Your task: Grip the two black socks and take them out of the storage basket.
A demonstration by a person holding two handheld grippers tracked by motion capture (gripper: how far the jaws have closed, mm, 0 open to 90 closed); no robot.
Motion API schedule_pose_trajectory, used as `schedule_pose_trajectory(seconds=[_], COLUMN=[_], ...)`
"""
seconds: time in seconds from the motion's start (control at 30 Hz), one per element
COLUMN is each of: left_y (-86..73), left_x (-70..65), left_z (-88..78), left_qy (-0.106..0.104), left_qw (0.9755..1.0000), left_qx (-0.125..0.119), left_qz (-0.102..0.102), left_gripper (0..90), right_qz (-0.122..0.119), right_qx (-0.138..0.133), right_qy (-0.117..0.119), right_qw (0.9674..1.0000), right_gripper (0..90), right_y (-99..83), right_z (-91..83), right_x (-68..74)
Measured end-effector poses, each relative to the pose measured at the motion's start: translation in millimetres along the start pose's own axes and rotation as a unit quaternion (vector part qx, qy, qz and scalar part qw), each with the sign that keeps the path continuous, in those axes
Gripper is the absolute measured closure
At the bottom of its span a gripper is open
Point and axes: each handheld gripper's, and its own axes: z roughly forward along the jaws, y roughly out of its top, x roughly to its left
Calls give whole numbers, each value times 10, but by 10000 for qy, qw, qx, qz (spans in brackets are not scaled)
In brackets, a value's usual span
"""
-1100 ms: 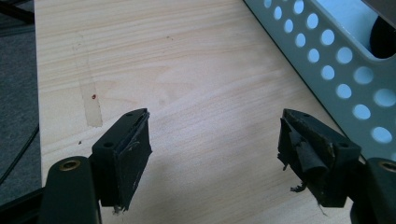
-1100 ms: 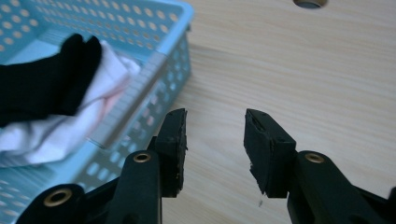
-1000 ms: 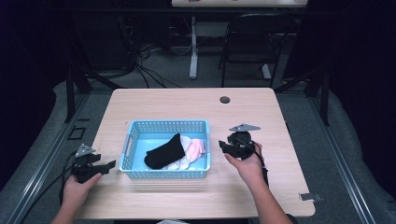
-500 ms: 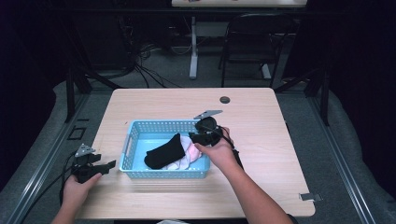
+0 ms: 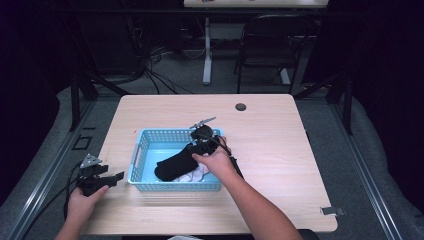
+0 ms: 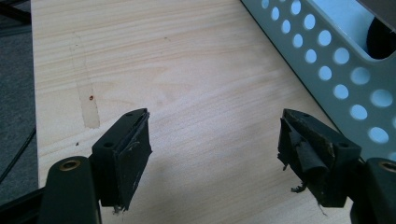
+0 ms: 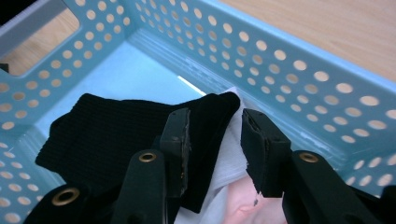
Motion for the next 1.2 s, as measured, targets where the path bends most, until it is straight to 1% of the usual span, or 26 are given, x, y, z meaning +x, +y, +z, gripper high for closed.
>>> schedule_pose_trajectory(seconds=[0.07,0.1,0.17,0.27,0.37,0.43,0.47,0.5,0.57,0.6,0.63,0.67,0.7,0.73,0.87,0.9,0.93,0.97,1.03,1.07,1.2], left_y=[0,0,0,1,2,2,2,2,1,1,1,2,2,2,2,3,3,2,2,2,2], left_x=[1,1,1,-1,-3,-2,-2,-2,0,0,0,0,0,-1,-4,-4,-3,-3,-2,-2,-3], left_z=[0,0,1,-1,0,0,-1,-1,0,0,1,-1,-2,-2,0,-1,-1,-1,0,1,1], left_qy=[-2,-1,-2,-5,-7,-7,-6,-6,-4,-4,-3,-2,-4,-4,-3,-4,-5,-3,-4,-4,-2], left_qw=[10000,10000,10000,10000,10000,10000,10000,10000,10000,10000,10000,10000,10000,10000,10000,10000,10000,10000,10000,10000,10000], left_qx=[-2,-3,-3,10,14,16,16,10,10,8,0,6,7,6,17,18,17,14,16,15,16], left_qz=[0,-1,-3,4,6,8,8,4,5,3,0,4,6,8,10,11,11,8,8,9,8], left_gripper=[251,251,251,251,251,251,251,251,251,251,251,251,251,251,251,251,251,251,251,251,251], right_qz=[49,98,116,152,277,251,225,278,256,166,190,152,88,88,12,-17,2,-63,-101,-105,-112], right_qx=[114,131,197,390,559,687,762,770,750,823,775,796,770,770,648,581,495,491,409,315,209], right_qy=[18,20,31,83,146,135,152,198,248,213,238,248,255,255,228,225,247,255,328,344,452], right_qw=[9999,9999,9997,9991,9979,9972,9967,9964,9965,9962,9965,9964,9967,9967,9976,9981,9985,9984,9986,9989,9987], right_gripper=[618,617,612,597,590,591,602,613,661,682,700,730,777,777,852,861,864,866,867,867,867], right_y=[6,6,9,12,3,-4,-6,-10,-18,-17,-20,-22,-27,-27,-33,-37,-35,-30,-22,-20,-6], right_z=[50,72,100,143,205,238,249,261,279,271,277,272,262,262,218,208,196,180,140,114,51], right_x=[8,16,25,31,42,45,45,58,82,80,93,103,125,125,164,172,187,188,208,221,240])
